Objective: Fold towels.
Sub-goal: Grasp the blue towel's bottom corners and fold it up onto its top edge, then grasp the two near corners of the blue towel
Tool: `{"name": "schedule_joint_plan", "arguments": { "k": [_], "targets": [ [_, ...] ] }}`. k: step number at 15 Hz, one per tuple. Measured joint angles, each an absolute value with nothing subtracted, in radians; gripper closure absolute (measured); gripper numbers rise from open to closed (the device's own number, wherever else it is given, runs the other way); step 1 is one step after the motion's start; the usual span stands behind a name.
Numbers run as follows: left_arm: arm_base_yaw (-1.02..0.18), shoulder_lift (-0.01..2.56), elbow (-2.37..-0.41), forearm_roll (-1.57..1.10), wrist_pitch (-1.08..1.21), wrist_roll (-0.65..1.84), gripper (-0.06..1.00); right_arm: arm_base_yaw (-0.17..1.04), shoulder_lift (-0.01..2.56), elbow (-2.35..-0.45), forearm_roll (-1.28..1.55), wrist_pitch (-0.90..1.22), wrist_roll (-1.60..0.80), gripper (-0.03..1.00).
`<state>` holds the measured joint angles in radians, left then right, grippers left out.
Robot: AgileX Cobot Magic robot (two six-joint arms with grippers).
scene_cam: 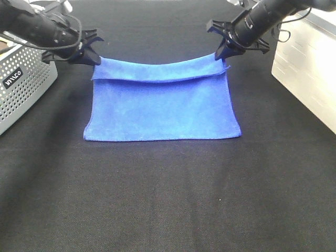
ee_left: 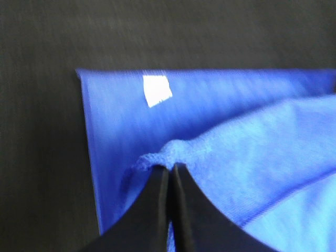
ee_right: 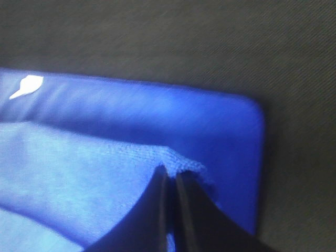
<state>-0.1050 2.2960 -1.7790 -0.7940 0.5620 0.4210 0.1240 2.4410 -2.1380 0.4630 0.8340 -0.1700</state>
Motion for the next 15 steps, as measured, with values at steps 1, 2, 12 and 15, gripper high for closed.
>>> {"name": "schedule_joint_plan", "arguments": {
  "k": [1, 2, 12, 15],
  "targets": [
    [-0.111, 2.333, -1.821, -0.8, 0.545, 0.422, 0.94, 0.121, 2.461, -2.149, 0.449, 0.81, -0.17, 0.97],
    [-0.119, 2.37, -1.86, -0.802, 0.536, 0.422, 0.94, 0.12, 2.477, -2.15, 0.444, 0.788, -0.17, 0.97],
    [-0.14, 2.363, -1.911, -0.649, 0.592, 0.436, 0.13, 0.119, 2.473, -2.153, 0.357, 0.977, -0.172, 0.19],
    [-0.129, 2.359, -1.906, -0.627, 0.785, 0.341, 0.13, 0.119, 2.467, -2.153, 0.35, 1.135, -0.153, 0.19]
  ]
}}
